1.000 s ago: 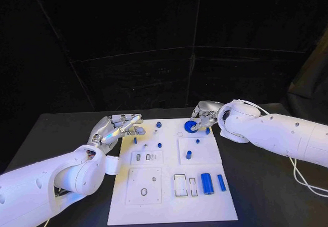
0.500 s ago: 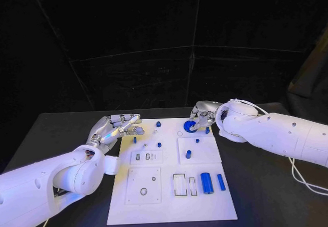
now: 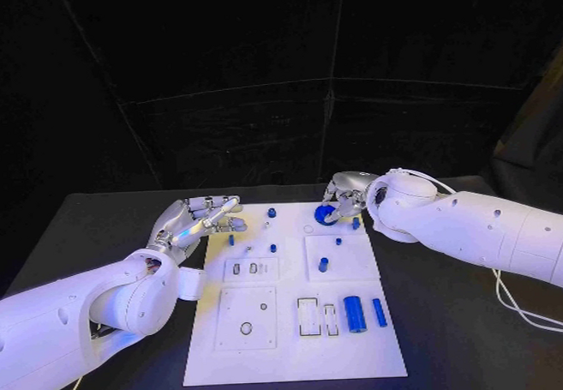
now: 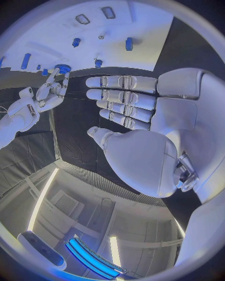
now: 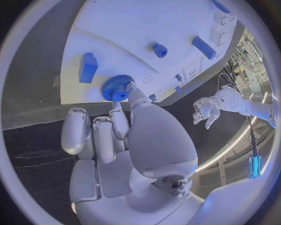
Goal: Assemble the parts on the task board
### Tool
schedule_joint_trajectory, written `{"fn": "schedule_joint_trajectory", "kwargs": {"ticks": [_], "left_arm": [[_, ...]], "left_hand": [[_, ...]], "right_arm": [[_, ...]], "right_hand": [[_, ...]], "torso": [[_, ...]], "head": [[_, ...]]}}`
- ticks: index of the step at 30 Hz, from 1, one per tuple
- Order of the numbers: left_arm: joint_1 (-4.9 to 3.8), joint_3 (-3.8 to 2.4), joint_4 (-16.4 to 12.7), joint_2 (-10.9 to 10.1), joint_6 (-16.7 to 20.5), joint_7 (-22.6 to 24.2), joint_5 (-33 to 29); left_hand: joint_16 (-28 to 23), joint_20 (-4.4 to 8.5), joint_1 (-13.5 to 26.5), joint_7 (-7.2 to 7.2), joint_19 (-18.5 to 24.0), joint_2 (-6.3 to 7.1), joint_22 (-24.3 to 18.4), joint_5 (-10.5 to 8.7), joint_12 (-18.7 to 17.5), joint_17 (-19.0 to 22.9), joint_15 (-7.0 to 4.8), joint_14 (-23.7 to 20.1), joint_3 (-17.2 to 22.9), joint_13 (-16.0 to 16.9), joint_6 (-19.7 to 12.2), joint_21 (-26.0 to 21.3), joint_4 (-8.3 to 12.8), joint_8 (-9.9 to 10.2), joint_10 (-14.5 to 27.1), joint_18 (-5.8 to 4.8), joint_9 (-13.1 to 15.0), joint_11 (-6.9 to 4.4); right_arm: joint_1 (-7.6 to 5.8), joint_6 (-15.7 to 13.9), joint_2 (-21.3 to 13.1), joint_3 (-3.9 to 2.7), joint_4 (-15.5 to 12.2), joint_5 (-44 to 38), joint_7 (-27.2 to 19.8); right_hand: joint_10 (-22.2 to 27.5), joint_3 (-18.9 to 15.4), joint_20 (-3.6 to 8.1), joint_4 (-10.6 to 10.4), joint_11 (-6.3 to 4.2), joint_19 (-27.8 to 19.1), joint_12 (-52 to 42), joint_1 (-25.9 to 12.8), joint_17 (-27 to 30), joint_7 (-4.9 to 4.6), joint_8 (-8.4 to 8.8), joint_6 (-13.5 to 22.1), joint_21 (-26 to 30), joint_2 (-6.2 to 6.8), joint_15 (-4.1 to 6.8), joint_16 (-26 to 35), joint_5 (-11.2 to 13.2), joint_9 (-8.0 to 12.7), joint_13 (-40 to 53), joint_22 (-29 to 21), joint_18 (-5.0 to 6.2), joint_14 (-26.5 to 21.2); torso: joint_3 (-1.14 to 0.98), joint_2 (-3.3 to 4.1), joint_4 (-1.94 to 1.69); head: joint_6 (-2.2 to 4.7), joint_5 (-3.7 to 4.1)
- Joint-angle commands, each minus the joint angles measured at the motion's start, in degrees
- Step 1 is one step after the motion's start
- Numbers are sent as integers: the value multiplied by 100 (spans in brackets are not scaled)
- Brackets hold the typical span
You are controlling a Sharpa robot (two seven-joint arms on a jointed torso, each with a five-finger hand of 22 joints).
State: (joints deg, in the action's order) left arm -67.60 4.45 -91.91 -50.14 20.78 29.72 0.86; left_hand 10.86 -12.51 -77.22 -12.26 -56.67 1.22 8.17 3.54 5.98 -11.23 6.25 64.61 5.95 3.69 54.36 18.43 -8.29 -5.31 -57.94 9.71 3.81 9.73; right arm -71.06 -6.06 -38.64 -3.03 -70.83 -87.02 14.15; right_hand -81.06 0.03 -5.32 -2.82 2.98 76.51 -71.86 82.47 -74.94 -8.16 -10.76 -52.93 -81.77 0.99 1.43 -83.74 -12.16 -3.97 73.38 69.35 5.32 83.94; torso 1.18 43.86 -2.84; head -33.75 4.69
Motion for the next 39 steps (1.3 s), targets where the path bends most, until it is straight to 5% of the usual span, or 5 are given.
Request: {"fn": "schedule_joint_trajectory", "kwargs": {"ticks": [1, 11, 20, 28, 39], "left_arm": [[-9, -5, -12, -2, -83, 3, 27], [-9, -5, -28, -25, -84, -16, 27], [-9, -5, -41, -30, -88, -24, 27], [-10, -5, -54, -24, -98, -33, 27], [-11, -5, -67, -13, -109, -40, 28]], "left_hand": [[-24, -2, -28, -14, -35, -32, -5, -26, -37, -10, 26, -28, 3, -6, -31, 35, 44, 38, 45, 71, -7, -12], [-24, -2, -28, -14, -35, -32, -5, -26, -37, -10, 26, -28, 3, -6, -31, 35, 44, 38, 45, 71, -7, -12], [-29, -2, -30, -17, -36, -33, -5, -26, -42, -13, 27, -28, 4, -7, -33, 36, 50, 42, 49, 71, -7, -11], [-31, -2, -28, -19, -36, -35, -5, -26, -46, -14, 27, -28, 5, -7, -34, 36, 52, 44, 53, 71, -8, -9], [-31, -2, -28, -19, -36, -35, -5, -26, -46, -14, 27, -28, 5, -7, -34, 36, 52, 44, 53, 71, -8, -9]], "right_arm": [[7, 158, 2, 10, -9, -385, 71], [10, -462, -40, 11, -216, -460, -81], [9, -1199, -96, 8, -661, -260, -195], [8, -1208, 137, 6, -879, -302, -140], [14, -858, 828, 57, -448, -449, -65]], "right_hand": [[-47, 79, 7, 24, -1, 48, -43, 88, -119, -7, -15, -69, -45, -8, -27, -32, 8, -6, 25, 24, -104, 351], [-115, 360, 46, 3, -72, 143, -156, -36, -178, 82, -57, -447, -115, -121, 25, -56, -14, -6, 161, 184, -134, 359], [-137, 496, 72, -111, -87, 238, -162, -278, -222, 99, 63, -514, -180, -55, 45, -74, -187, 15, 196, 334, -164, 368], [-133, 552, 69, -152, -77, 248, -143, -354, -215, 86, 139, -489, -189, -9, 39, -69, -253, 21, 194, 355, -169, 366], [-119, 577, 67, -161, -72, 270, -112, -370, -182, 80, 164, -479, -203, -2, 36, -54, -250, 22, 172, 390, -176, 359]], "torso": [[5, 0, -5], [4, 4, -7], [14, 5, -22], [13, 17, -33], [8, 23, -36]], "head": [[-3, 4], [9, 10], [29, -3], [21, -42], [0, -93]]}}
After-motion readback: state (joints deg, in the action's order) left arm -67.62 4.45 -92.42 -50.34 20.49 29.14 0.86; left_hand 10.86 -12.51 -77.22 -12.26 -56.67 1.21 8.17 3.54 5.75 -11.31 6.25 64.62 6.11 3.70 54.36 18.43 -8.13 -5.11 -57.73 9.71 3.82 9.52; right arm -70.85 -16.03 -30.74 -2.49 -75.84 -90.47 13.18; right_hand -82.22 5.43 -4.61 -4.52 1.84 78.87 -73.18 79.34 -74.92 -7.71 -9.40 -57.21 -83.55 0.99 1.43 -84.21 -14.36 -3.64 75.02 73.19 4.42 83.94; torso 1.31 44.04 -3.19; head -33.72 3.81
